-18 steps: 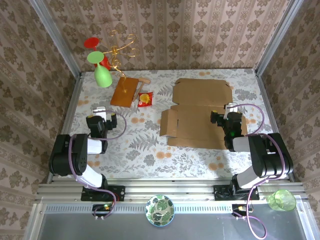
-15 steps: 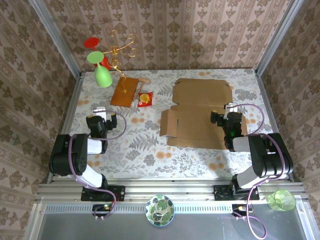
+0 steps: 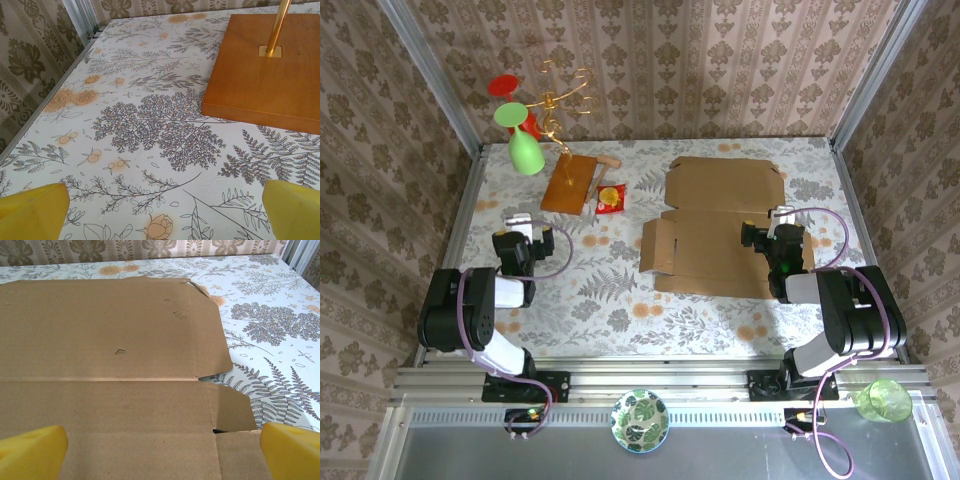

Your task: Fold the paper box

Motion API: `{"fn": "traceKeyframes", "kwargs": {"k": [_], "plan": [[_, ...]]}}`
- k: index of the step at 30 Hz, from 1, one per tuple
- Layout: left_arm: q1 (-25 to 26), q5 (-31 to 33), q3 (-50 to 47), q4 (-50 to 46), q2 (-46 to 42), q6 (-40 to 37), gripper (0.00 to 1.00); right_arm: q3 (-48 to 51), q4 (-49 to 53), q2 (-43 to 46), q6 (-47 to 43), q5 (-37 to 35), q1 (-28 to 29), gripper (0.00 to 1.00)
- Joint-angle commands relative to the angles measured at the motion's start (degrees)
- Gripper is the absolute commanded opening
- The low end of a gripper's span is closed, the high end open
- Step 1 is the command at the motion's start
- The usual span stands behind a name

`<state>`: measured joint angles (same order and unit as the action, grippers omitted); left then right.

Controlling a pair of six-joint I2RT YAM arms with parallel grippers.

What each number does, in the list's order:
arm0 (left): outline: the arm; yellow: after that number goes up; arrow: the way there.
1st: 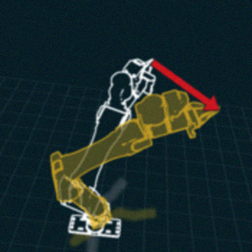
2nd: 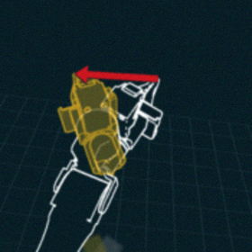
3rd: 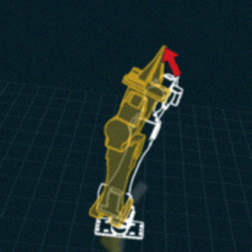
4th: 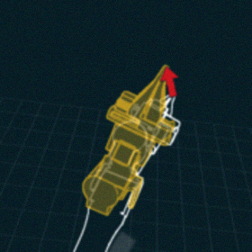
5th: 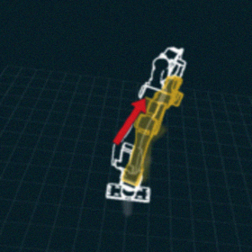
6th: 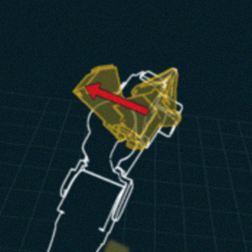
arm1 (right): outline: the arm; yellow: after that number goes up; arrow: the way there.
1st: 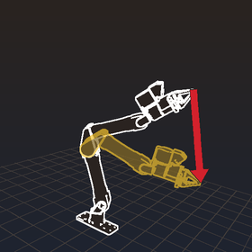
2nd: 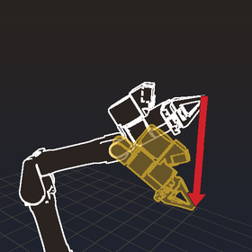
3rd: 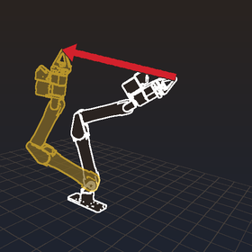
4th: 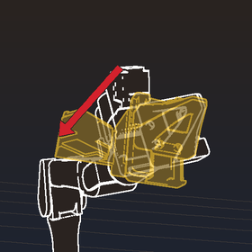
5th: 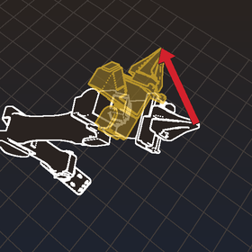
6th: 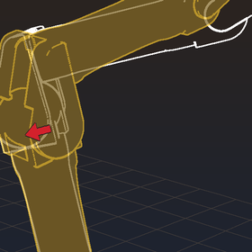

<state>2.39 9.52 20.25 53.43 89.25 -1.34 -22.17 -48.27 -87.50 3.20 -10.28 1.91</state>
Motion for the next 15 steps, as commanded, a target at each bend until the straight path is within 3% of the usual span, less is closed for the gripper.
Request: {"fn": "traceKeyframes", "kwargs": {"k": [1,4,7,9,10,13,14,15], "plan": [[0.1,0.8,1.1,1.8,0.1,-0.9,1.00,-0.3,-2.2,-0.1,0.5,-1.1,0.2,1.00],[0.1,0.9,-0.8,4.9,-0.2,-0.8,1.00,0.5,-3.7,1.0,0.3,-1.4,0.2,1.00],[1.9,4.5,-5.4,11.8,-2.4,-1.8,1.00,1.4,1.5,9.5,-0.3,-7.3,2.3,1.00],[7.8,15.1,-7.2,15.6,-5.0,-6.7,1.00,1.6,5.3,16.7,-0.9,-12.1,4.3,1.00],[10.2,17.4,-7.4,15.4,-7.0,-9.1,1.00,1.2,7.7,20.1,-0.5,-13.6,4.9,1.00],[15.5,24.8,-3.3,6.1,-15.9,-11.3,1.00,-7.1,26.3,31.5,3.4,-20.3,7.1,1.00],[16.2,26.5,0.1,-0.3,-19.3,-6.9,1.00,-12.9,35.7,33.9,7.9,-23.4,7.5,1.00],[16.4,30.1,5.5,-12.6,-22.7,2.3,1.00,-18.7,46.2,35.2,16.1,-25.8,7.5,1.00]]}}
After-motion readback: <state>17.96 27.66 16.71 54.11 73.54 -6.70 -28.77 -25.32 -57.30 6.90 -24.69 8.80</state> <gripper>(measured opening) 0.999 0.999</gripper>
